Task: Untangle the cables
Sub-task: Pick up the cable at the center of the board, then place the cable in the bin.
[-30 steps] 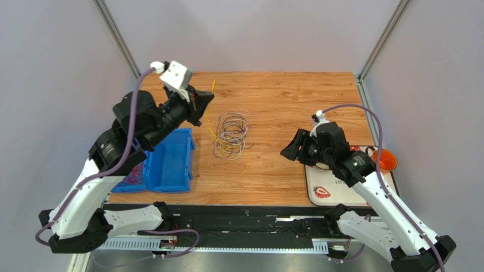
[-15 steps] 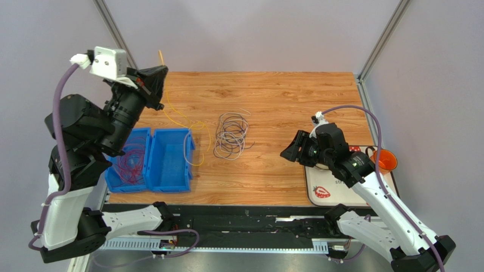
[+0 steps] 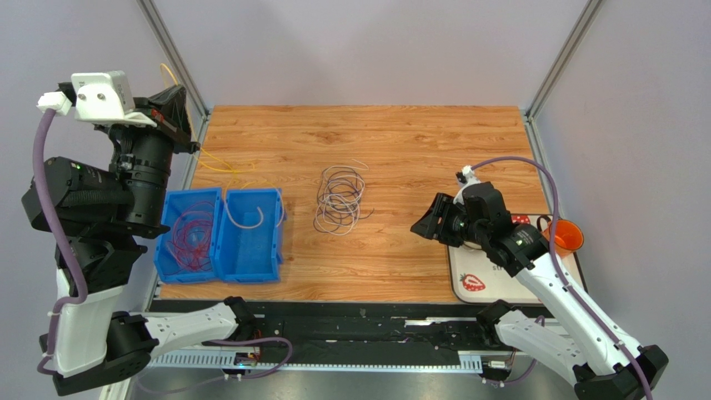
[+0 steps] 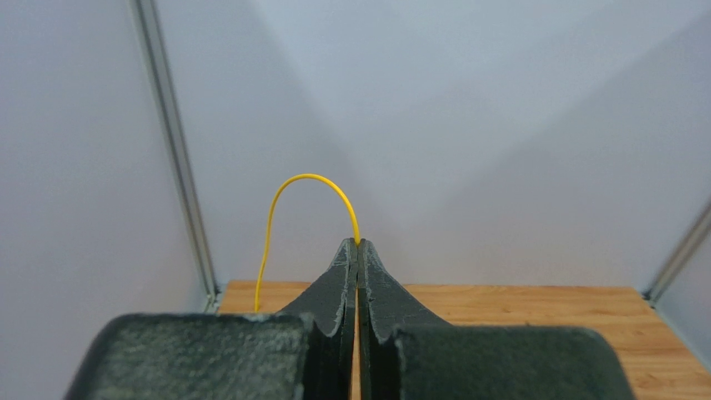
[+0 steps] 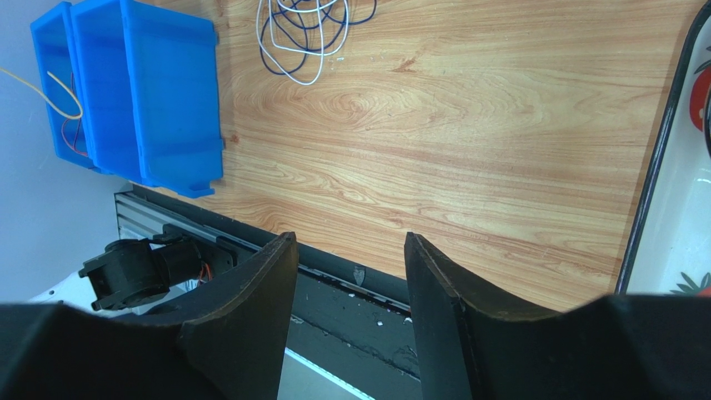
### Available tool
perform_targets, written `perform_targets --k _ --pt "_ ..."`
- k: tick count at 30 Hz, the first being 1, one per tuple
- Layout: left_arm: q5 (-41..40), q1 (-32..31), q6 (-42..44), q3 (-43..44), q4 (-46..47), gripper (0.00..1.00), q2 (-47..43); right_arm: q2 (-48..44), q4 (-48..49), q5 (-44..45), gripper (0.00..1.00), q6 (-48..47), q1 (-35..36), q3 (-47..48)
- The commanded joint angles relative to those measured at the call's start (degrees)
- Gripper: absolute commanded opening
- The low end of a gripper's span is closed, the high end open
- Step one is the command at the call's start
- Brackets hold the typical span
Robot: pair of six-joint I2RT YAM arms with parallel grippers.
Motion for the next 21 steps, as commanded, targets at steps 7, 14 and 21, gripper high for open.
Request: perform_targets --k 7,14,21 --pt "-10.28 4.49 5.63 -7.43 4.93 0.00 -2.24 -0.24 3.38 -1.41 0.54 0.54 -0.02 -1.55" --pt "-6.42 11.69 -3.68 -8.40 -6.93 0.00 1.62 1.60 7.59 -2.12 0.54 -0.16 0.07 -2.78" --pt "-2.73 18.81 -9.32 -9.54 -12.75 0.00 5.06 9.43 6.99 -1.76 0.52 -3.24 -0.11 2.13"
